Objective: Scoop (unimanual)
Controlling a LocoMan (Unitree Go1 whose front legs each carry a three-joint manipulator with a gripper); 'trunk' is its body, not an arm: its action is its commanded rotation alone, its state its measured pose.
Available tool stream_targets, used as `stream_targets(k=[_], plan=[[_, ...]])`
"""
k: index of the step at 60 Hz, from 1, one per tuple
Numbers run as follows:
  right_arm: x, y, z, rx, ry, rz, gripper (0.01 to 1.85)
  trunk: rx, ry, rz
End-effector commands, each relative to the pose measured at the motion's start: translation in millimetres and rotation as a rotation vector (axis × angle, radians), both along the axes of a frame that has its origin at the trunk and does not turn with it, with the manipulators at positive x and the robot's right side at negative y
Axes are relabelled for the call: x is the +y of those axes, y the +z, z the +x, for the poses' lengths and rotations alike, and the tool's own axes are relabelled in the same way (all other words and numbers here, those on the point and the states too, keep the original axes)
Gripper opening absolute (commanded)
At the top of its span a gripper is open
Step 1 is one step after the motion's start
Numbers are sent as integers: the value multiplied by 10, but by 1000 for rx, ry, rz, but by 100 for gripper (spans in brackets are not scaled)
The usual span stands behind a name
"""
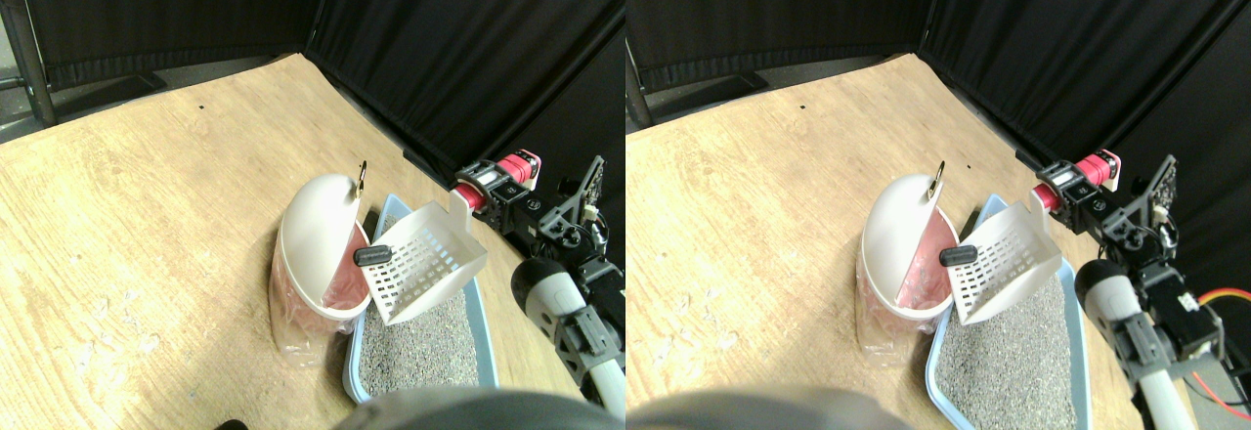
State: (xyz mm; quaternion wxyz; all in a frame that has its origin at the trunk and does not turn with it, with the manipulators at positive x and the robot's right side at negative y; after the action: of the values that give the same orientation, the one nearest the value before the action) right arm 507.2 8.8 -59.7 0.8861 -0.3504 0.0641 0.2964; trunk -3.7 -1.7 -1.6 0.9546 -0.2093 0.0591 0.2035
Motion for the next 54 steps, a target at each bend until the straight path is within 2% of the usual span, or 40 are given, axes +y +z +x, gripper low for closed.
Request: stream_targets(k=[1,10,13,23,27,29,31,32,33,34,36,38,54], plan=[[48,64,1,-40,-6,7,20,-3,51,-40],[52,71,23,-38,25,28,23,-4,50,-40],[47,69,31,-37,16,36,17,-4,50,-40],[-25,38,41,-19,-23,84,23,-9,34,-31],[-59,31,49,-10,-34,103,19,-11,26,-27],[-149,4,71,-10,-44,155,28,-12,17,-20],[-184,-7,80,-8,-50,173,28,-12,9,-17],[-219,-17,84,-7,-59,185,15,-13,3,-14],[-219,-17,84,-7,-59,185,15,-13,0,-12],[-253,-25,85,-9,-68,193,6,-14,-7,-10],[-316,-45,86,-15,-80,203,12,-16,-16,-5],[-367,-63,87,-15,-91,222,6,-18,-25,2],[-786,-193,11,-31,-184,388,6,-17,-125,56]])
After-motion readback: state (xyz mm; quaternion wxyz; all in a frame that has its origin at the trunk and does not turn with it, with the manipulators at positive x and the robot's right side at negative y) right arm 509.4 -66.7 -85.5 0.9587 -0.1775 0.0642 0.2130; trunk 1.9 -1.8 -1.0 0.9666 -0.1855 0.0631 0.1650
